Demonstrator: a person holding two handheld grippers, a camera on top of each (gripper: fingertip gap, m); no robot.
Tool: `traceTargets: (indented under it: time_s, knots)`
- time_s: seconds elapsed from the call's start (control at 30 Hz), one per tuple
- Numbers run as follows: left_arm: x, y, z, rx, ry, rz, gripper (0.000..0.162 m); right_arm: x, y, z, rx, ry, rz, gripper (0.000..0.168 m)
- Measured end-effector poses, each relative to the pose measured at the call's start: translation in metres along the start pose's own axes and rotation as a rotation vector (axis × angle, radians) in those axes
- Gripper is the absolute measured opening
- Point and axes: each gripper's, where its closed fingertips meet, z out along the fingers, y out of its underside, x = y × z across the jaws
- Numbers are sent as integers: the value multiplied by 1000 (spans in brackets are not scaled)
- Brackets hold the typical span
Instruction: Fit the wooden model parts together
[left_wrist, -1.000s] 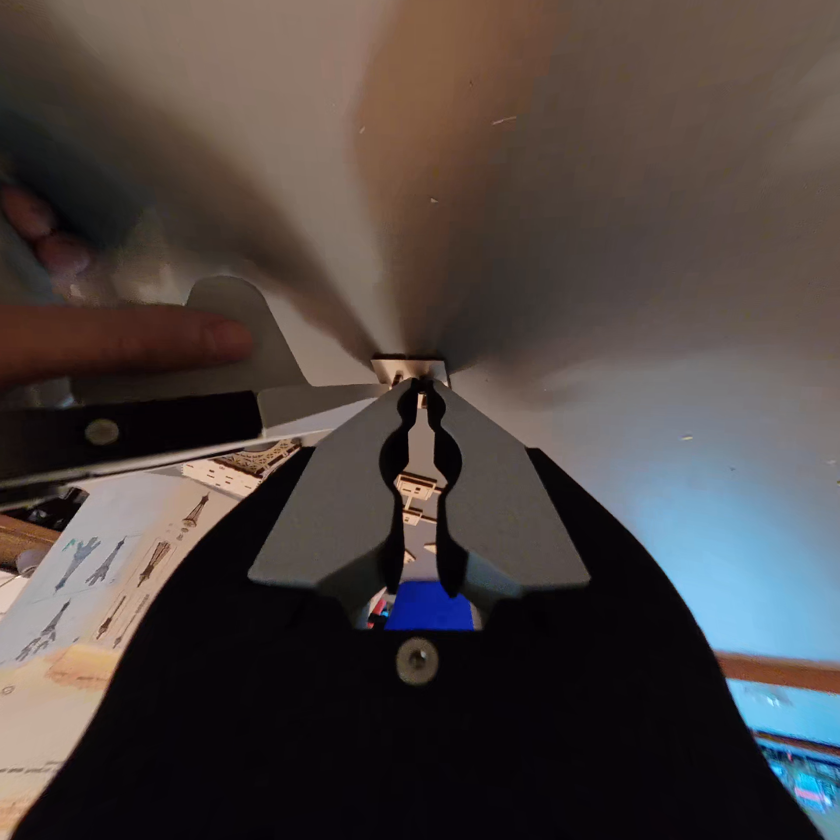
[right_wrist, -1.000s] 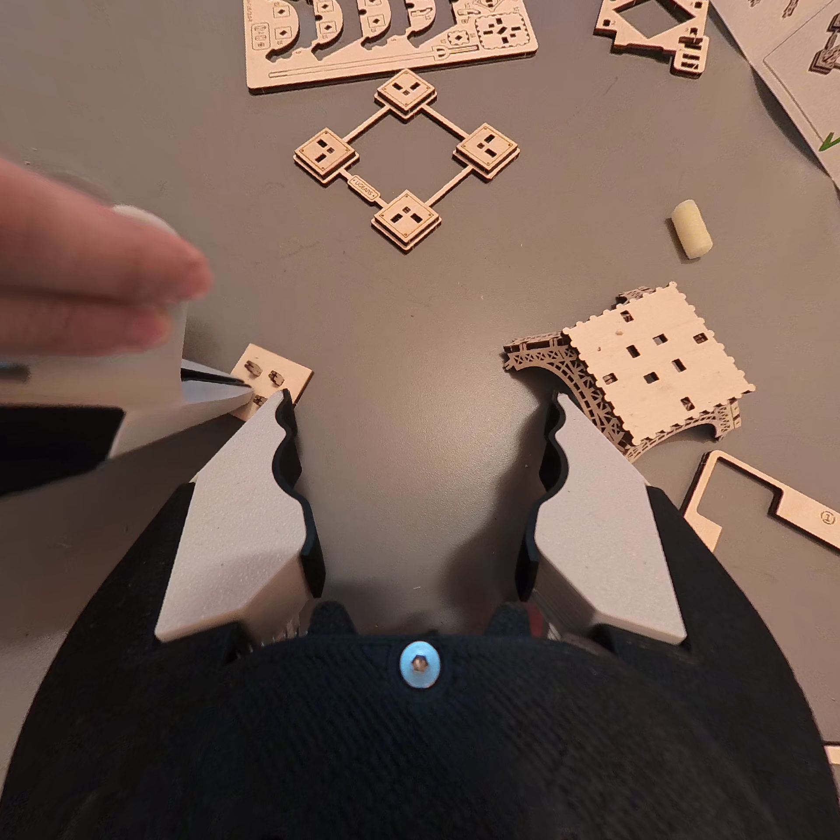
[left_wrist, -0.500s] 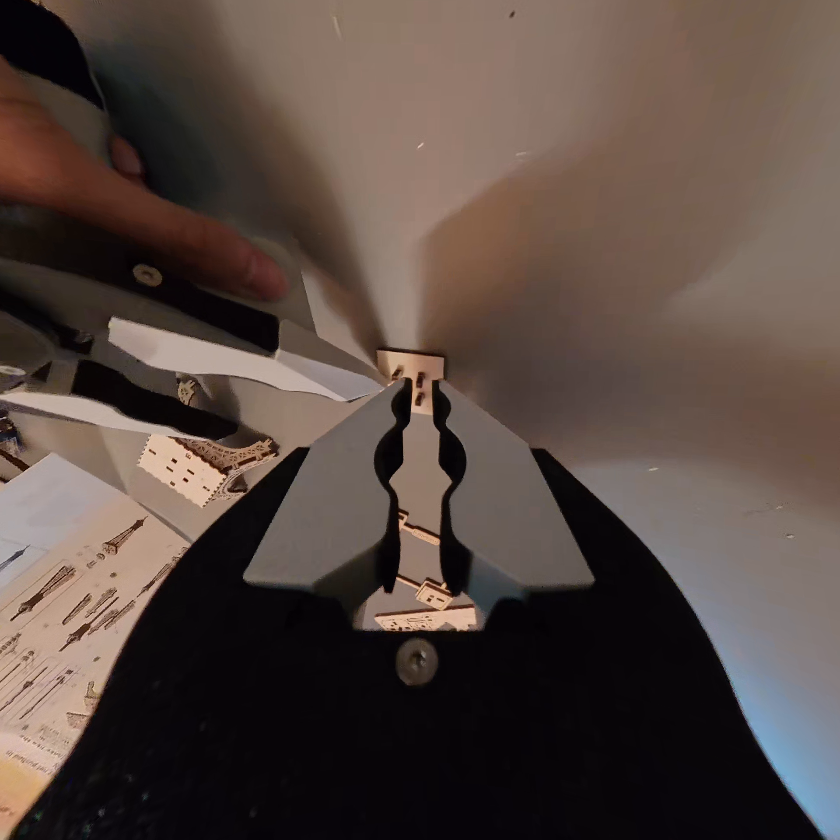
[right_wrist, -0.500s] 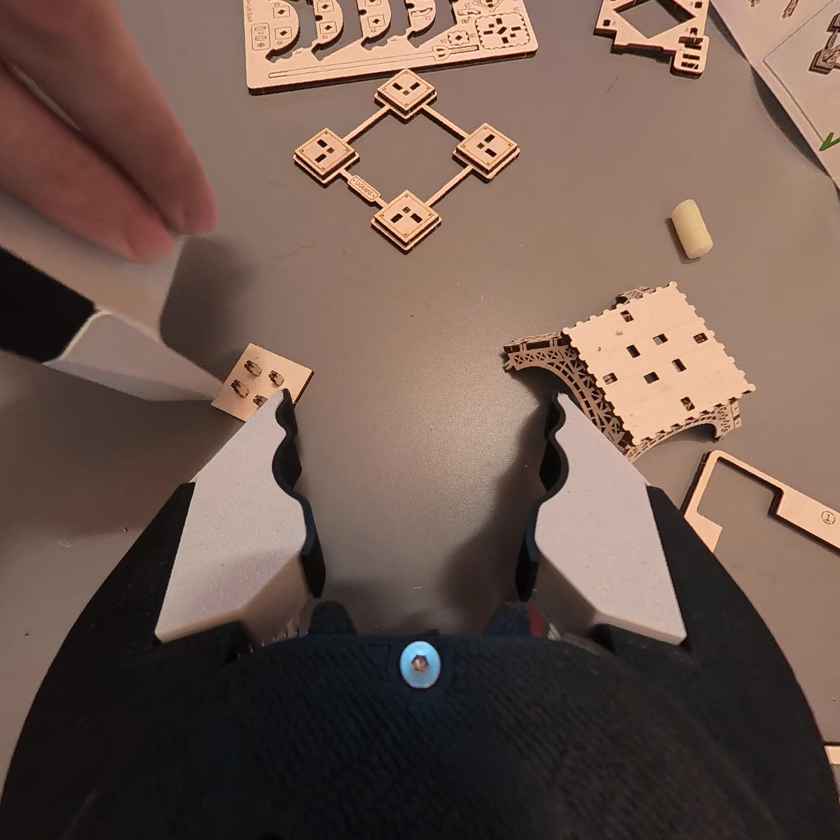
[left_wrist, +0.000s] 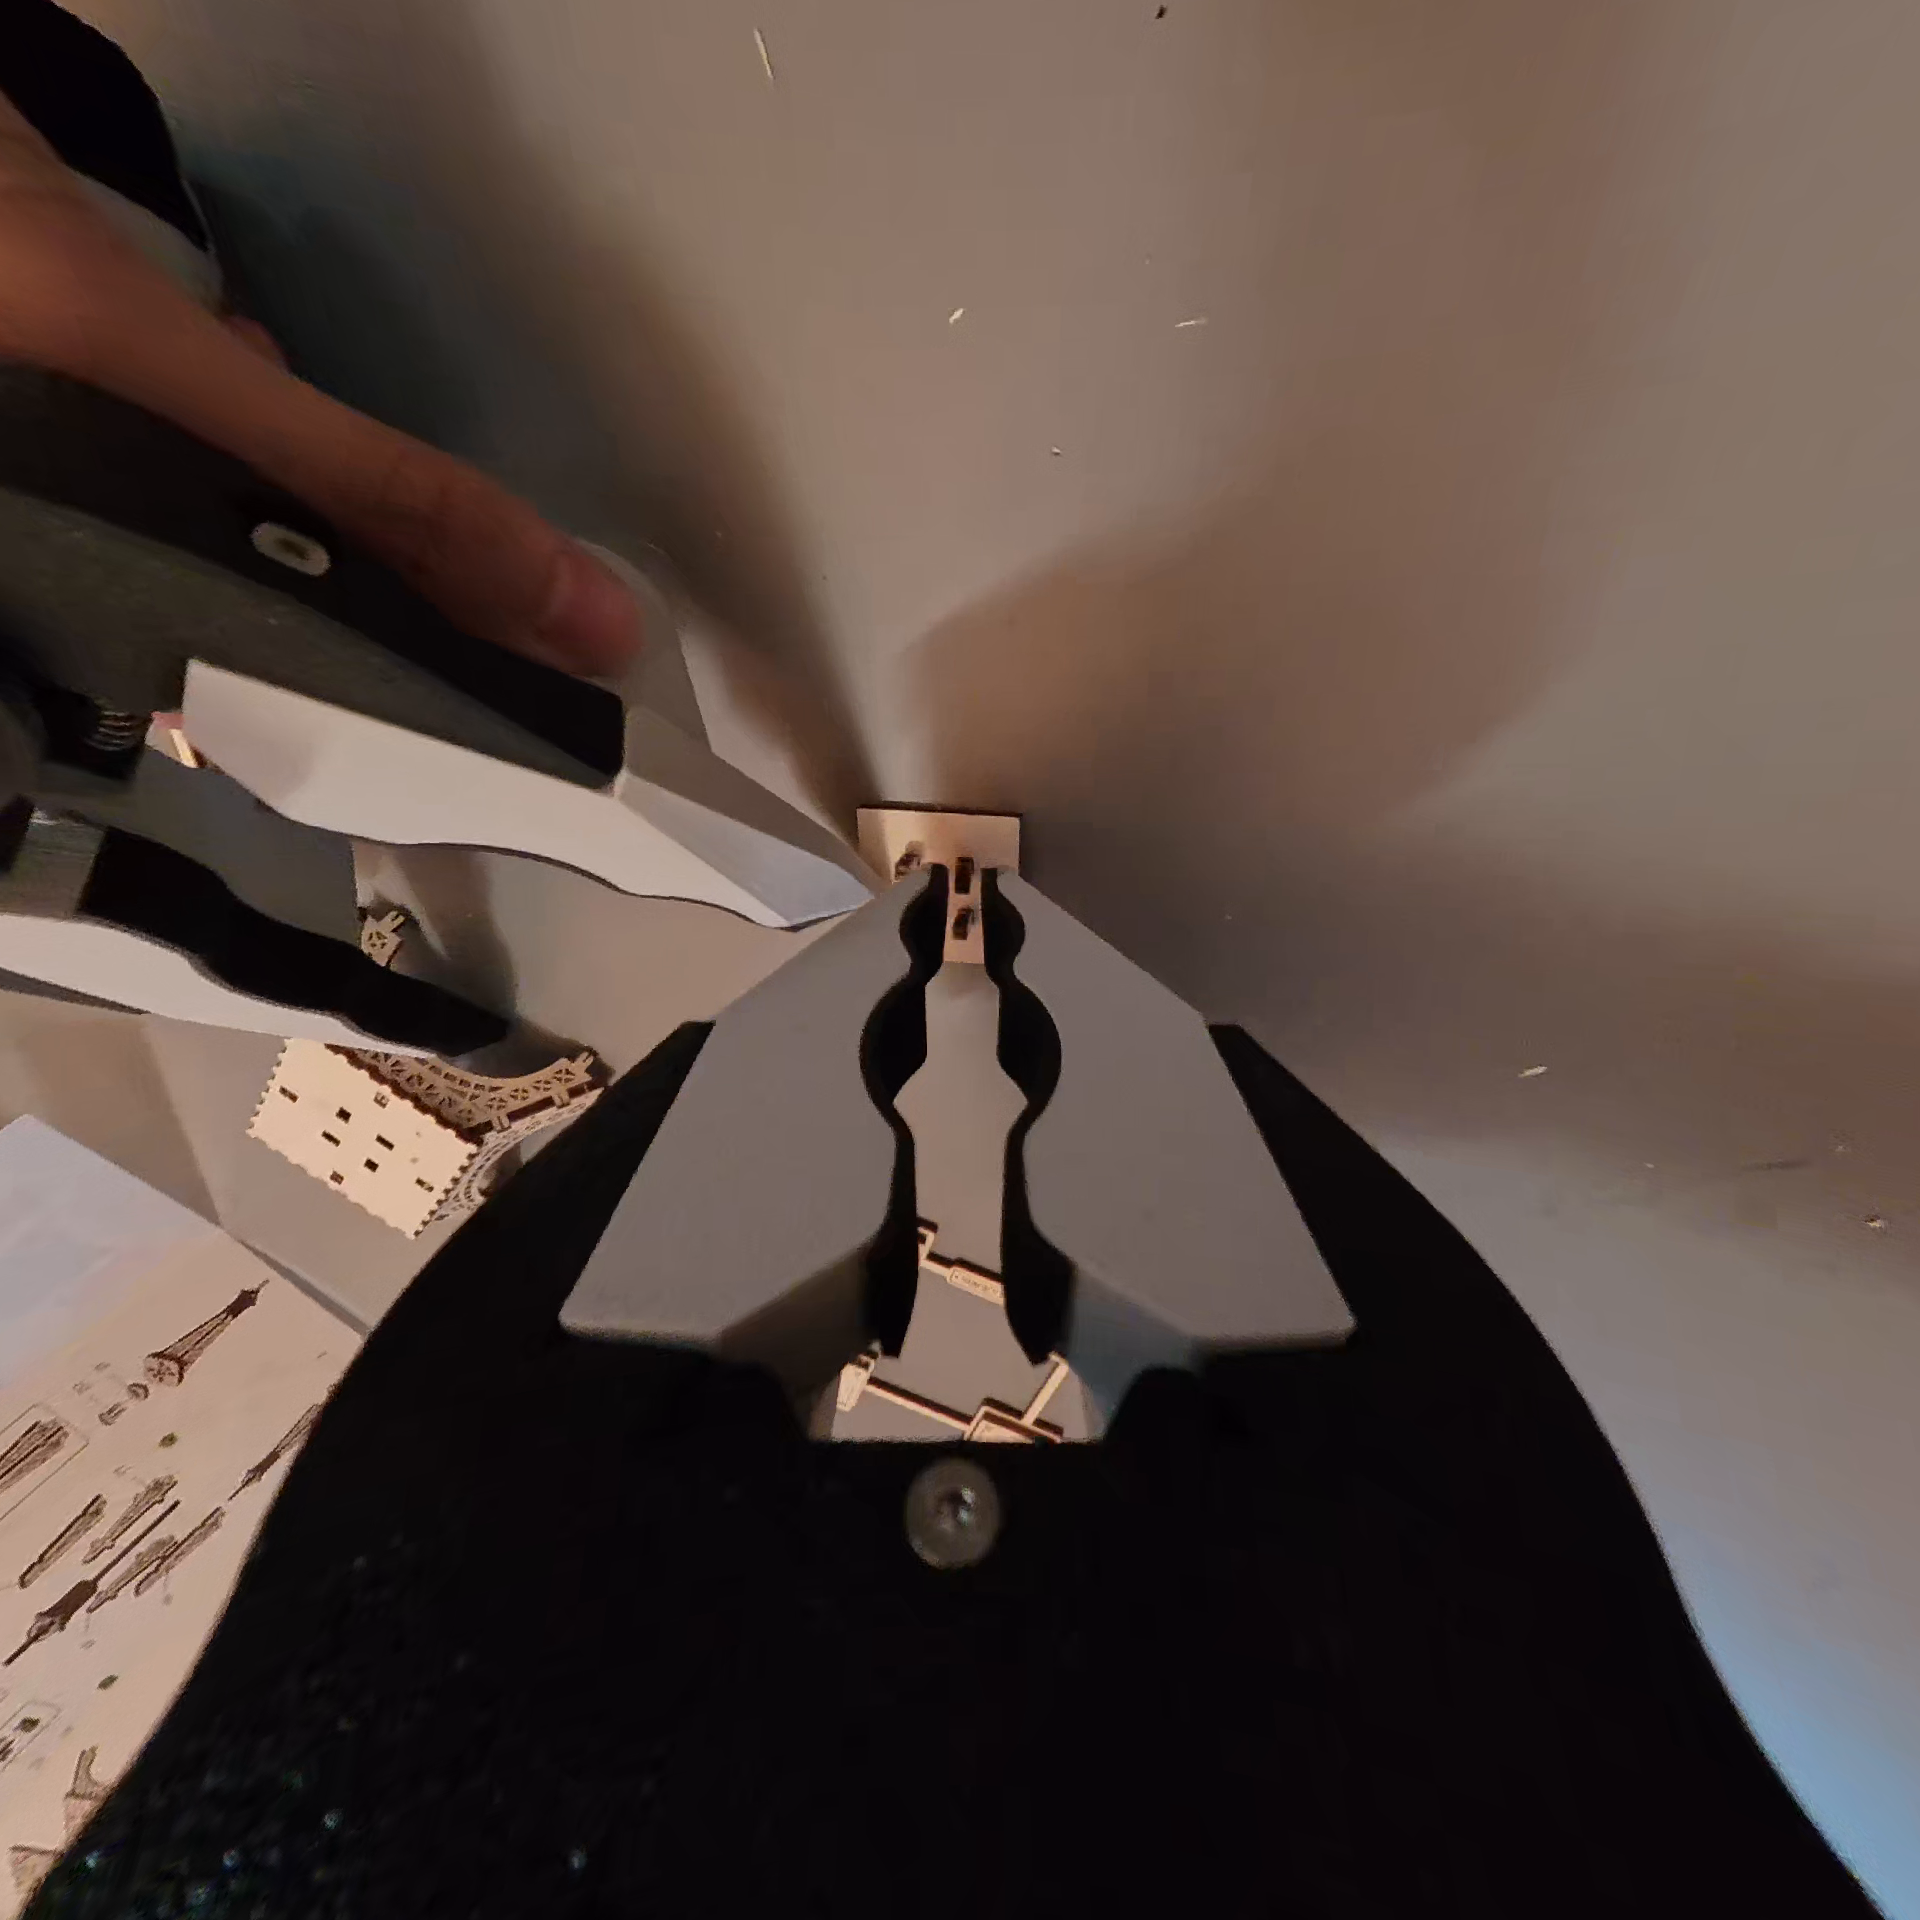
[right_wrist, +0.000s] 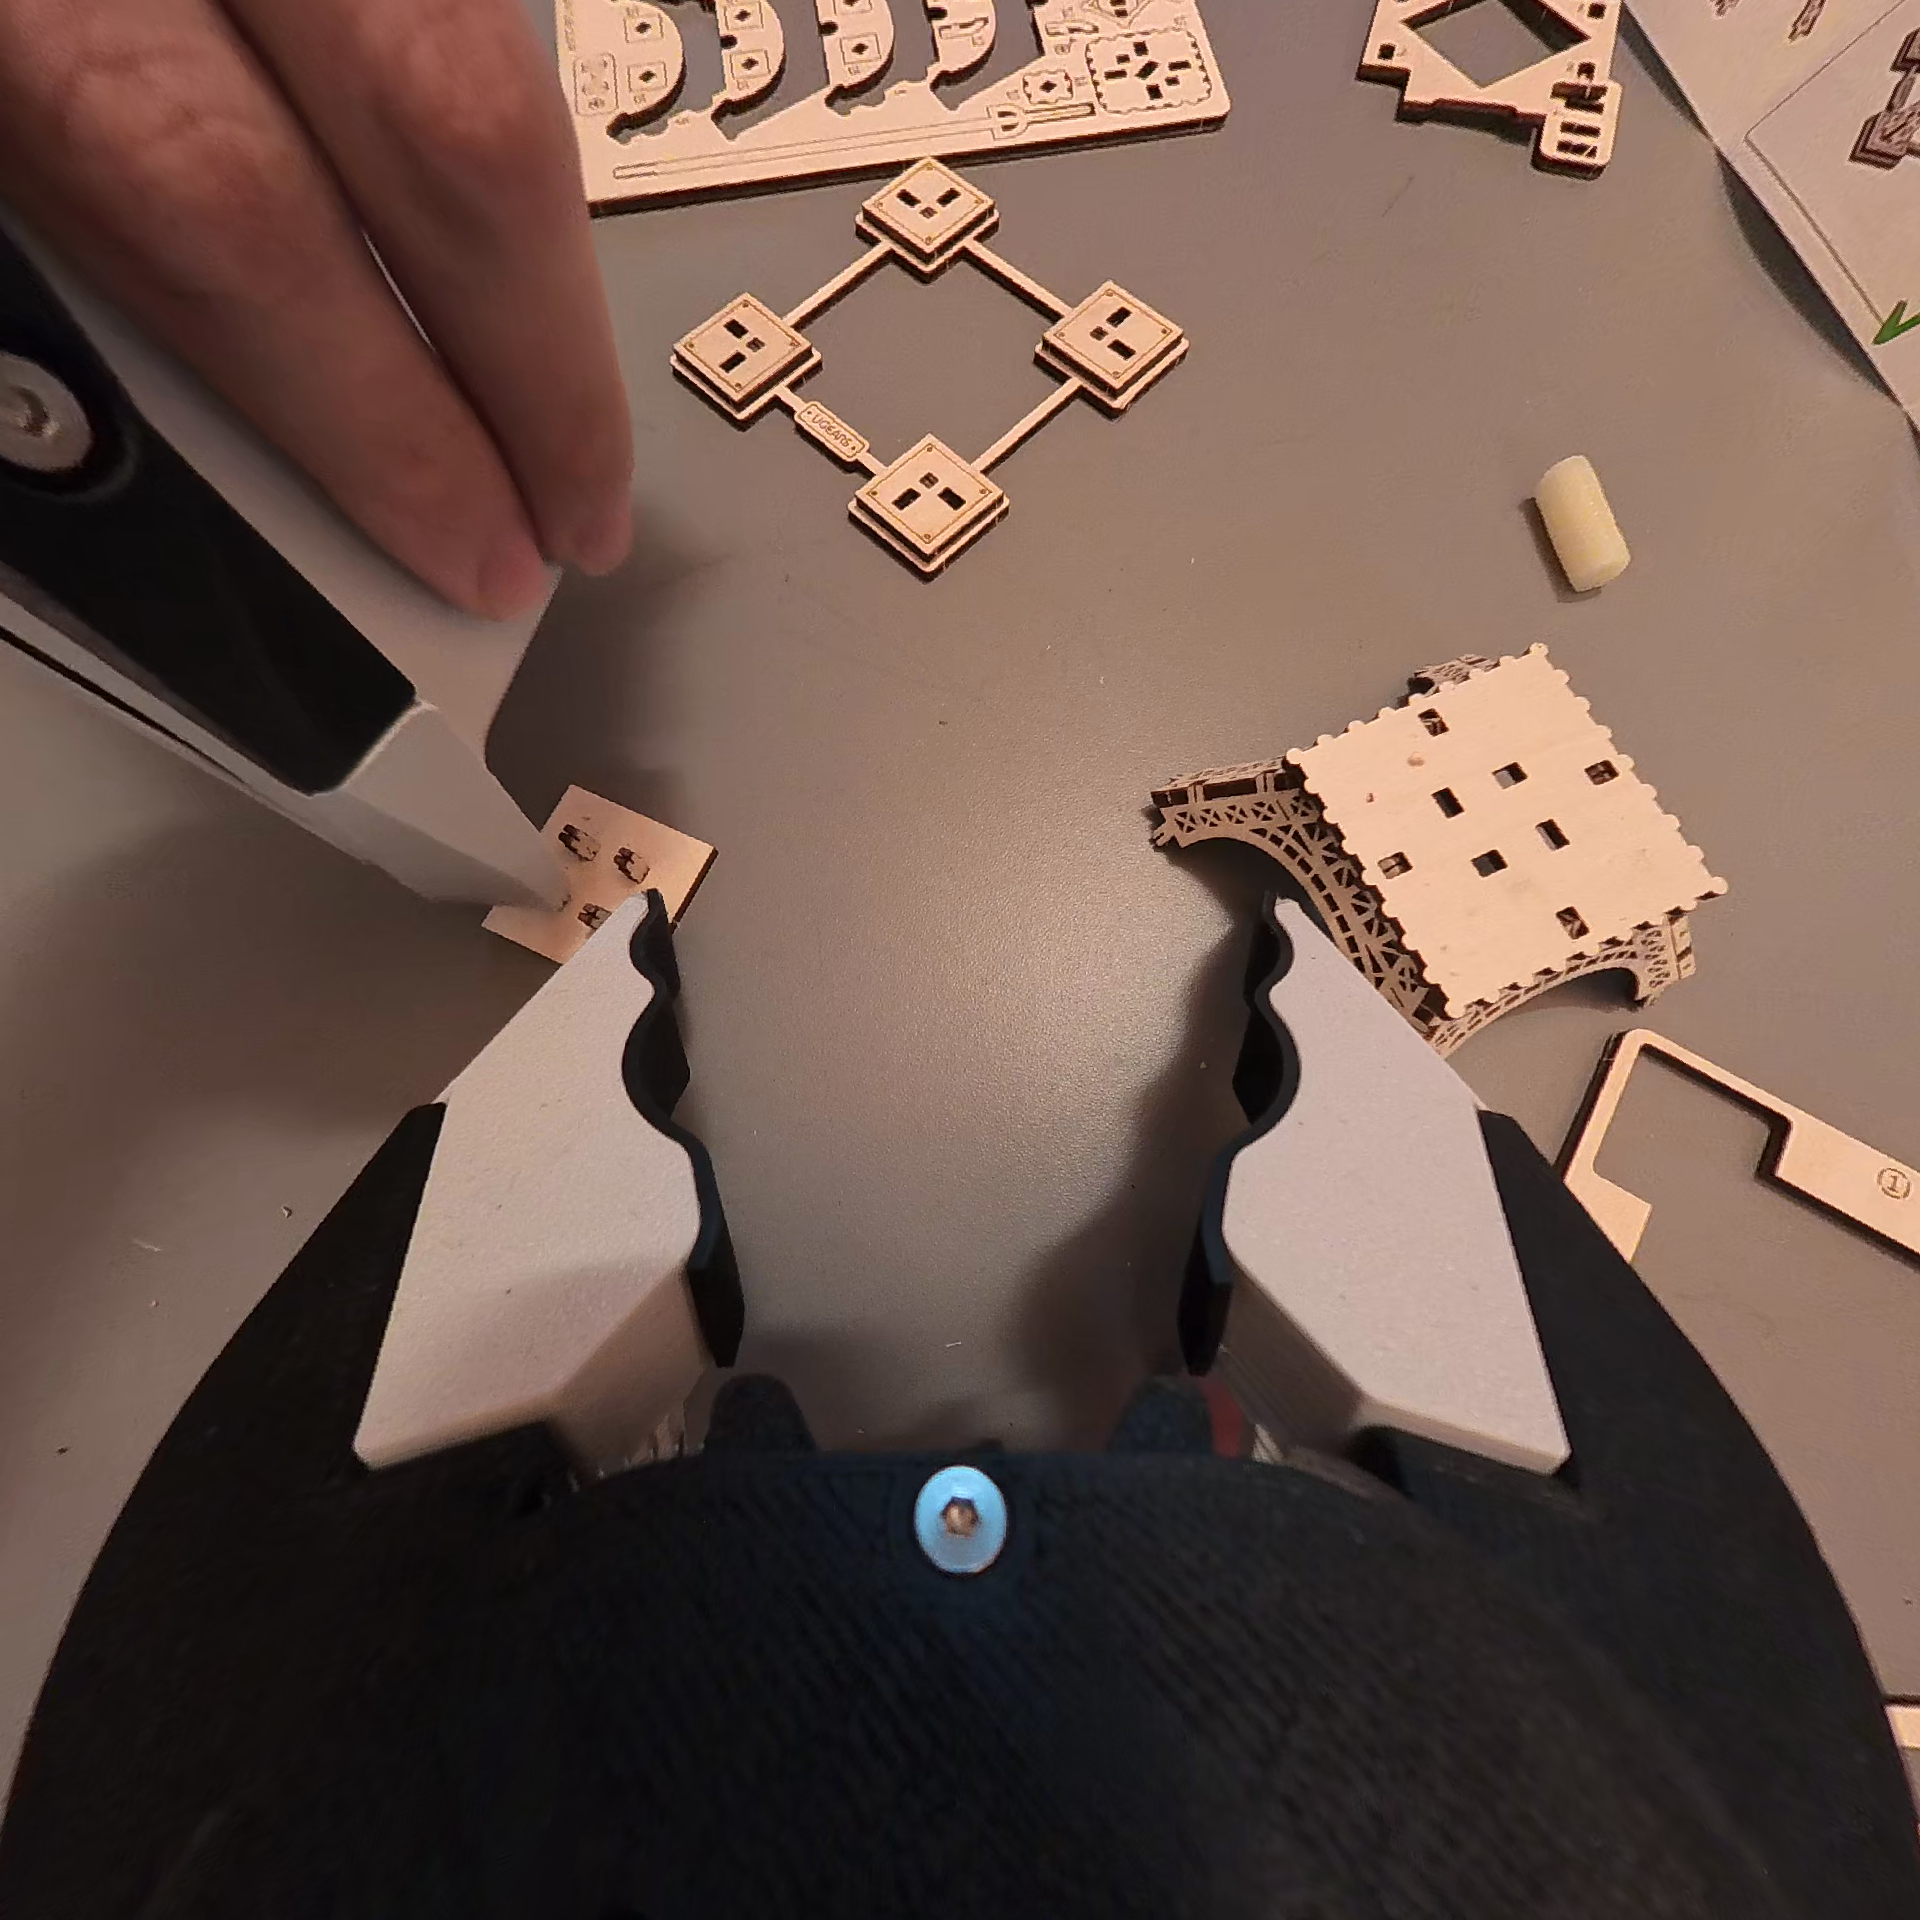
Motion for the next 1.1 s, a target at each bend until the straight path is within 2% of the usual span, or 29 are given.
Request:
traceTargets:
  time_s: [0.27, 0.63, 1.1]
  knots:
    - [-1, 0, 2, 8, 5, 21, 0, 0, 0, 0, 0, 0, 0, 108]
    - [0, 2, 3, -101, 8, 68, 0, 0, 0, 0, 0, 0, 0, 108]
    - [1, 3, 3, -156, 54, 102, 0, 0, 0, 0, 0, 0, 0, 108]
